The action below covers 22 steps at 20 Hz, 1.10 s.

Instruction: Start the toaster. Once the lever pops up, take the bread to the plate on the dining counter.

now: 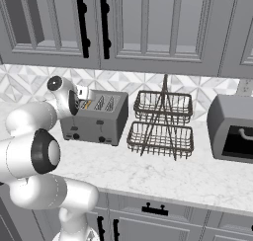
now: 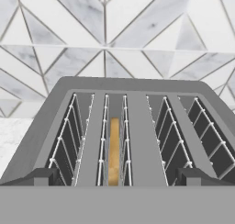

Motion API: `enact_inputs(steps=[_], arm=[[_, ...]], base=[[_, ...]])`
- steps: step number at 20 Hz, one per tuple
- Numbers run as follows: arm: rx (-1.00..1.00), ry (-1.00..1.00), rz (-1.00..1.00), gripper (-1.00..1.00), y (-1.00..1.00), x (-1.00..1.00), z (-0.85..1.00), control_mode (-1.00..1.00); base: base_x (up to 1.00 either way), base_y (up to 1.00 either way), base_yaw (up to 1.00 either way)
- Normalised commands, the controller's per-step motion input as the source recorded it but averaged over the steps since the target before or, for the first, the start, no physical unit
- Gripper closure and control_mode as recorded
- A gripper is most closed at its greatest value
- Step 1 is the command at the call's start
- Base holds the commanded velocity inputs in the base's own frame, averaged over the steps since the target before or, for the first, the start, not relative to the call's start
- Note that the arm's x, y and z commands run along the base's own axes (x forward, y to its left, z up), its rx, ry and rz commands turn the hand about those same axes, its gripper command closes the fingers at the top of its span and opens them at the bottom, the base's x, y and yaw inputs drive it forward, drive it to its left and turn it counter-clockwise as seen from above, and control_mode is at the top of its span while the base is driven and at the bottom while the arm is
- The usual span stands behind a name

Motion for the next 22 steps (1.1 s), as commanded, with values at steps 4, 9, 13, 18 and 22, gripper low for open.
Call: enact_inputs(steps=[4, 9, 13, 18, 22], arm=[[0.00, 0.00, 0.00, -1.00, 0.00, 0.00, 0.00, -1.00], [0.00, 0.00, 0.00, -1.00, 0.00, 0.00, 0.00, -1.00], [0.00, 0.00, 0.00, -1.00, 0.00, 0.00, 0.00, -1.00], [0.00, 0.00, 0.00, -1.00, 0.00, 0.00, 0.00, -1.00], [0.00, 0.00, 0.00, -1.00, 0.00, 0.00, 0.00, -1.00]], base=[[0.00, 0.00, 0.00], [0.00, 0.00, 0.00], [0.00, 0.00, 0.00], [0.00, 0.00, 0.00], [0.00, 0.00, 0.00]])
